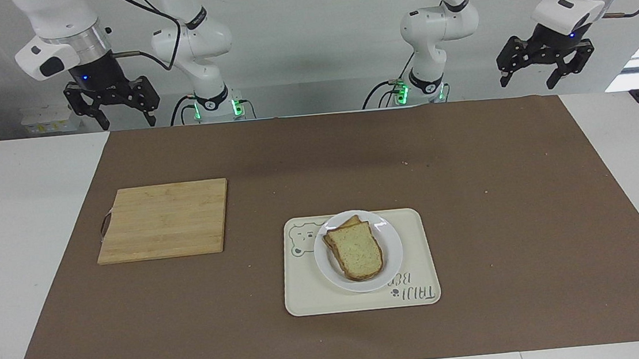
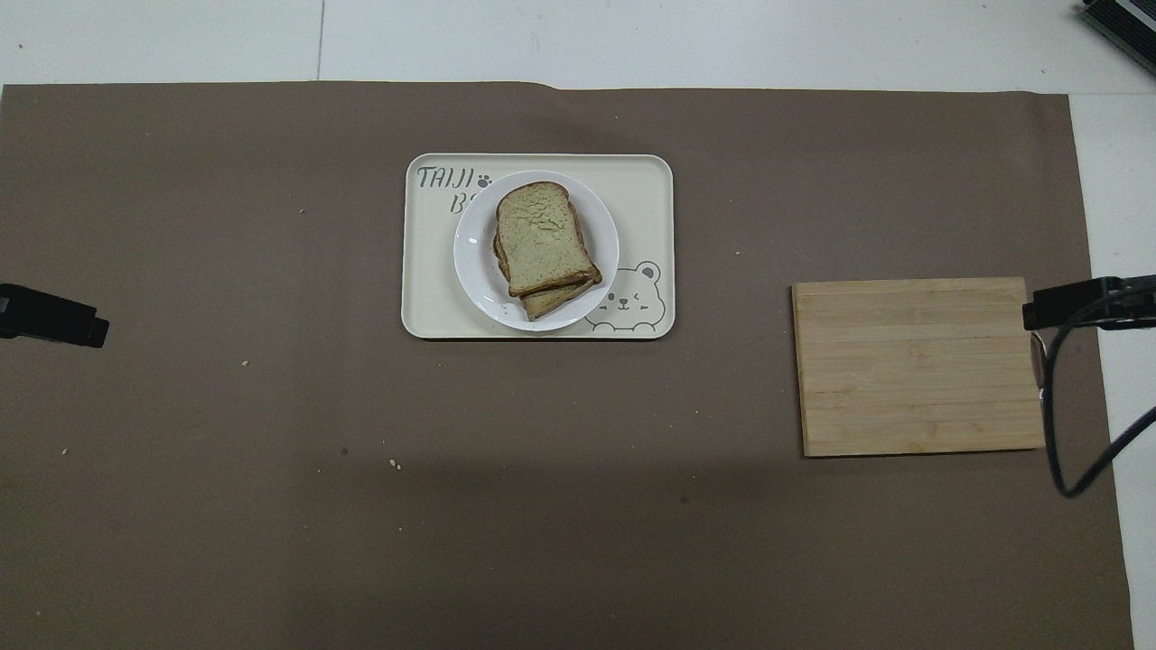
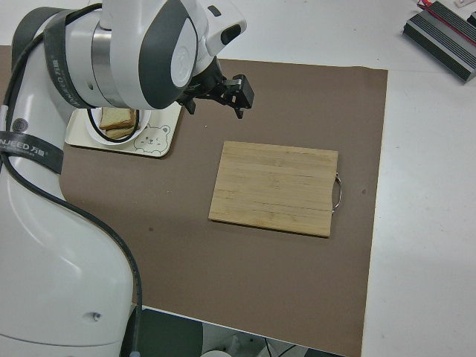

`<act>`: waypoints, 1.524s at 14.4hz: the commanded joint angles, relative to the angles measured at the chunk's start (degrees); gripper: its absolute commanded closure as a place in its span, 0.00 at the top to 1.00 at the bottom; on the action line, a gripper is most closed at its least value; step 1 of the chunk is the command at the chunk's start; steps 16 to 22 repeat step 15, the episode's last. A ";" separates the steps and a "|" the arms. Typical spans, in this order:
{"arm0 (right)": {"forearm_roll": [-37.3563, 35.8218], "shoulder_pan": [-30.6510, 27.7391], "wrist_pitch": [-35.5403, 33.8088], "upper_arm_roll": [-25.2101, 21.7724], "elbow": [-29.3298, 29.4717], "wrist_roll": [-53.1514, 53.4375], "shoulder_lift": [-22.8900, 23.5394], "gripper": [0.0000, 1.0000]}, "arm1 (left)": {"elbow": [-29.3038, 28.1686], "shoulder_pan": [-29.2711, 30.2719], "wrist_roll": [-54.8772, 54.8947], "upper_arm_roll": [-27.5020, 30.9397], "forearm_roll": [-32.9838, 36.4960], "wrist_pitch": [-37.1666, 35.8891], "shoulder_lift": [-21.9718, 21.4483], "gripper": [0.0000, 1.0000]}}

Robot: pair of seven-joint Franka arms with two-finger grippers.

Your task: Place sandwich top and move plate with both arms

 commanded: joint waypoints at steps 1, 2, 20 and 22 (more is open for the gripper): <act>0.72 -0.62 -0.03 0.09 -0.35 -1.16 -0.10 1.00 | 4.02 -3.35 -0.19 3.75 0.68 -2.53 1.83 1.00; 0.72 -0.62 -0.03 0.09 -0.35 -1.16 -0.10 1.00 | 3.93 -3.52 -0.37 3.75 0.77 -2.18 1.57 1.00; 0.72 -0.62 -0.03 0.09 -0.35 -1.16 -0.10 1.00 | 0.15 -3.70 -0.72 3.49 0.77 -0.25 -0.98 1.00; 0.72 -0.62 -0.03 0.09 -0.35 -1.16 -0.10 1.00 | 0.15 -3.70 -0.72 3.49 0.77 -0.25 -0.98 1.00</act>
